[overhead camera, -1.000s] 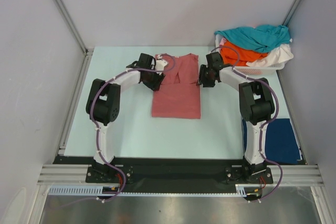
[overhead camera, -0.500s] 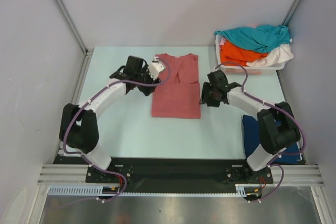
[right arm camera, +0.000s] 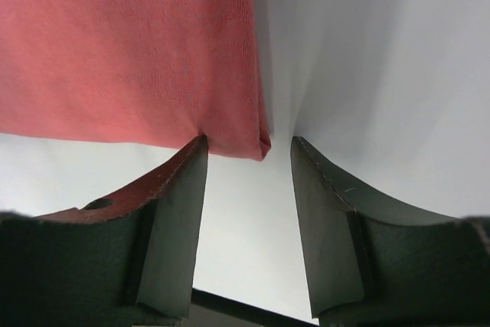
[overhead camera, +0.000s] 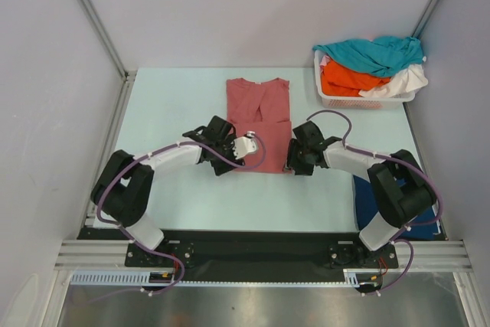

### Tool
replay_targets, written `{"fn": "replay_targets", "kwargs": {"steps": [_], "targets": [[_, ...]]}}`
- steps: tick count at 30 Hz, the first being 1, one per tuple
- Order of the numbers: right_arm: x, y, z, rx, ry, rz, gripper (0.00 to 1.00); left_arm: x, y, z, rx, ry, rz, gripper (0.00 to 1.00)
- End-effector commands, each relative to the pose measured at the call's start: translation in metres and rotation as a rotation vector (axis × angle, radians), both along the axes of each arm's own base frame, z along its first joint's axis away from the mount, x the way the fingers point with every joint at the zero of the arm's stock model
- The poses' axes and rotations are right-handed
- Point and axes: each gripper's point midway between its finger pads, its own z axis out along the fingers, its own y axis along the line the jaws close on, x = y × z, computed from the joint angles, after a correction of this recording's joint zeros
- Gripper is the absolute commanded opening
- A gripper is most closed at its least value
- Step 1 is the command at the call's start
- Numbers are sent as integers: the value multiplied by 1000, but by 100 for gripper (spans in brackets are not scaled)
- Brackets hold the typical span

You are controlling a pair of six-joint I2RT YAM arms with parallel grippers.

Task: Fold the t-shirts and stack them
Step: Fold the tshirt

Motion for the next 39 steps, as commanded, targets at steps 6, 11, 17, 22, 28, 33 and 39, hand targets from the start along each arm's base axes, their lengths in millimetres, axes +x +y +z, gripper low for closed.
{"fn": "replay_targets", "kwargs": {"steps": [6, 11, 17, 22, 28, 33, 39], "targets": [[9, 4, -12, 32, -4, -40, 36, 5, -8, -21, 27, -30, -29, 62], [7, 1, -5, 22, -12, -30, 6, -8, -9, -27, 21, 14, -32, 14], [-14, -3, 8, 10, 2, 0, 0, -22, 0, -13, 11, 26, 19, 0], [-58, -2, 21, -4, 47, 59, 0, -58, 10, 16, -28, 100, 17, 0], [-144, 2, 50, 0, 147, 197, 0, -127, 40, 61, -30, 185, -110, 0], [-208, 10, 87, 82, 255, 265, 0, -174, 59, 93, -55, 237, -204, 0], [-176, 11, 117, 102, 190, 268, 0, -147, 47, 124, -150, 161, -144, 0]]}}
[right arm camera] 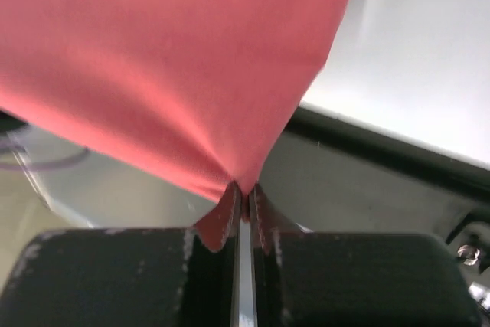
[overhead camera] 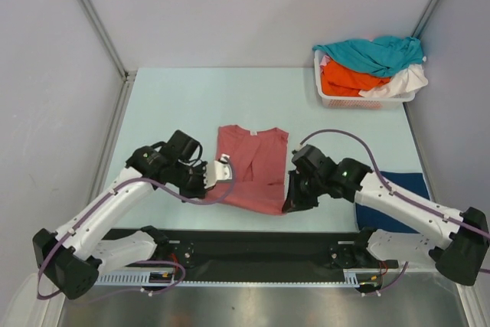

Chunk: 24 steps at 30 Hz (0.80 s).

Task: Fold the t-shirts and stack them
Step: Fold the tshirt

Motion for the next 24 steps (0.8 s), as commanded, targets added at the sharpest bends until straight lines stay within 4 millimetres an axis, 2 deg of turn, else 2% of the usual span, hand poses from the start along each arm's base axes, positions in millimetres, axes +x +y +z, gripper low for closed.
{"fn": "replay_targets", "kwargs": {"steps": [1, 2, 3, 4, 5, 6, 7, 8, 9, 10, 11, 12, 14, 15, 16, 17, 18, 19, 21, 24], "targets": [[26, -15, 12, -45, 12, -26, 0, 30, 2, 25, -41, -44, 81, 0], [40, -15, 11, -39, 3, -36, 0, 47, 0, 23, -39, -36, 106, 0], [66, -25, 12, -37, -31, -66, 0, 65, 0, 32, -65, -47, 147, 0], [87, -20, 8, -31, -41, -78, 0, 80, -3, 34, -81, -58, 176, 0], [105, -22, 8, -25, -56, -97, 0, 93, -4, 25, -67, -24, 197, 0], [127, -32, 6, -24, -70, -141, 0, 109, -4, 29, -77, -43, 222, 0], [153, -29, 14, 0, -120, -149, 0, 120, -4, 26, -68, -42, 252, 0], [170, -31, 3, -11, -101, -164, 0, 137, -8, 12, -55, -18, 271, 0], [185, -32, -2, -13, -104, -181, 0, 152, -9, 16, -63, -32, 293, 0], [207, -38, -1, -3, -126, -214, 0, 165, -11, 12, -62, -33, 316, 0], [224, -36, 7, 12, -154, -222, 0, 176, -11, 10, -60, -29, 336, 0], [237, -37, -10, -8, -118, -235, 0, 196, -13, 5, -55, -22, 360, 0], [263, -36, -10, 16, -134, -250, 0, 219, -11, 4, -46, -33, 415, 0], [270, -37, -25, 3, -103, -254, 0, 238, -10, 0, -40, -35, 438, 0], [277, -40, -30, -2, -94, -264, 0, 248, -10, 1, -42, -44, 461, 0], [289, -40, -27, 5, -109, -274, 0, 256, -7, -3, -27, -45, 475, 0], [293, -40, -38, -1, -89, -278, 0, 269, -7, 4, -40, -67, 484, 0], [300, -41, -38, 6, -94, -288, 0, 274, -8, -9, -26, -40, 492, 0], [316, -46, -41, -4, -108, -316, 0, 284, -9, -10, -27, -41, 493, 0], [329, -51, -46, -7, -116, -343, 0, 289, -12, -30, -11, 4, 496, 0]]}}
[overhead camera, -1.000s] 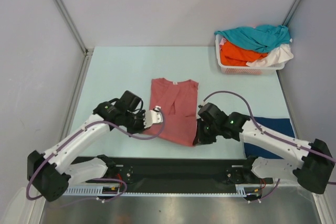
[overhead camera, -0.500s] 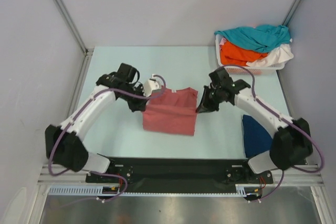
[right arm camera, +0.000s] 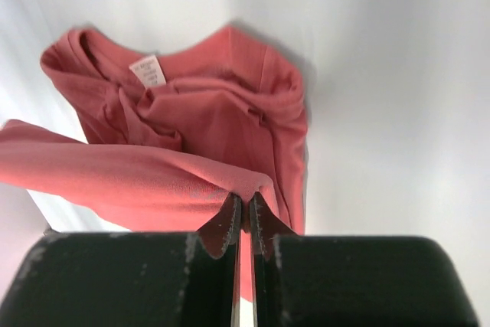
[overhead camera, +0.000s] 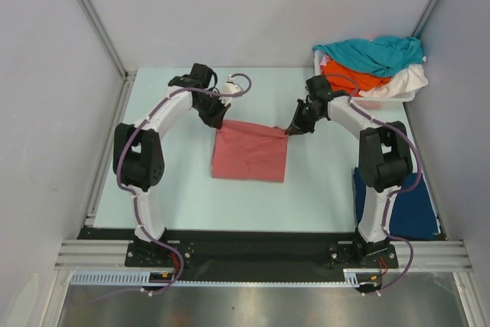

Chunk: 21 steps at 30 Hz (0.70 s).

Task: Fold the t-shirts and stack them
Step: Fold the tshirt, then neatly place the folded tshirt to the corner

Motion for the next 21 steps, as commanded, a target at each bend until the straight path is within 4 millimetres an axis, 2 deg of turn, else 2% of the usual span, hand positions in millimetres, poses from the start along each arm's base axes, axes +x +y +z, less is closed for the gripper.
{"fn": "replay_targets", "kwargs": {"steps": [1, 5, 6, 8, 9, 10, 12, 14, 15, 16, 17, 18, 19, 20, 21], "targets": [[32, -17, 4, -43, -64, -43, 0, 23, 13, 0, 24, -26, 64, 0], [43, -17, -3, -52, -59, -47, 0, 34, 13, -16, 36, -24, 90, 0], [46, -20, -5, -65, -59, -58, 4, 37, 14, -17, 41, -31, 100, 0], [51, -24, -6, -65, -65, -79, 24, 45, 14, -20, 40, -49, 123, 25], [55, -26, -5, -64, -72, -93, 43, 49, 15, -23, 45, -55, 138, 41], [60, -32, -5, -73, -82, -120, 47, 60, 18, -22, 55, -92, 173, 57], [72, -44, 8, -99, -127, -159, 52, 78, 24, -15, 76, -154, 224, 69], [77, -49, 24, -133, -191, -156, 53, 94, 33, -2, 85, -213, 310, 71], [76, -54, 42, -158, -245, -164, 54, 98, 41, 3, 74, -215, 350, 71], [74, -49, 46, -164, -276, -146, 54, 97, 42, 12, 35, -217, 393, 71], [68, -48, 48, -177, -295, -116, 55, 93, 39, 16, -5, -203, 392, 70], [52, -45, 35, -178, -267, -92, 55, 80, 39, 2, -9, -159, 388, 70], [46, -42, 41, -166, -290, -81, 55, 75, 35, 13, -37, -179, 376, 69], [38, -34, 38, -163, -287, -59, 55, 67, 28, 11, -64, -162, 357, 69], [26, -34, 25, -164, -253, -57, 56, 54, 26, 0, -63, -130, 349, 69]]}}
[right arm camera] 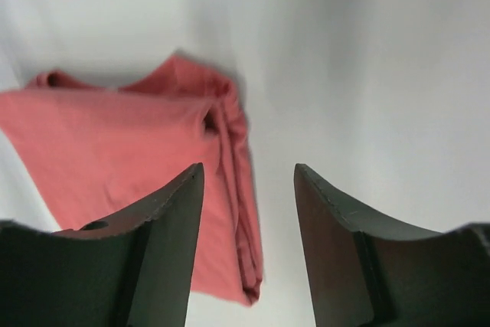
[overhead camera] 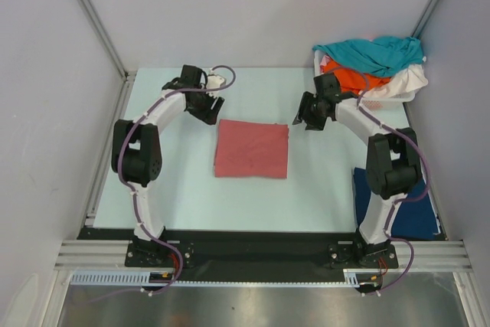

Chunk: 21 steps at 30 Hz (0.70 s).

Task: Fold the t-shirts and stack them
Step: Neatly place the folded tshirt to the corner

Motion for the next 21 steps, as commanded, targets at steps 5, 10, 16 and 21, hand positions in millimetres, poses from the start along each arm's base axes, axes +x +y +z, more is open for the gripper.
{"fn": "replay_targets", "kwargs": {"steps": [5, 10, 16, 21], "targets": [[-46, 40, -9, 36, 18, 108, 74, -45, -14, 37, -139, -5, 15, 69], [-60, 60, -36, 78, 84, 143, 70, -72, 1, 42, -102, -1, 9, 72], [-60, 72, -53, 159, 107, 133, 50, -95, 10, 54, -107, -10, 11, 73], [-66, 73, -70, 200, 152, 128, 24, -104, 14, 57, -108, -23, 13, 73]]}}
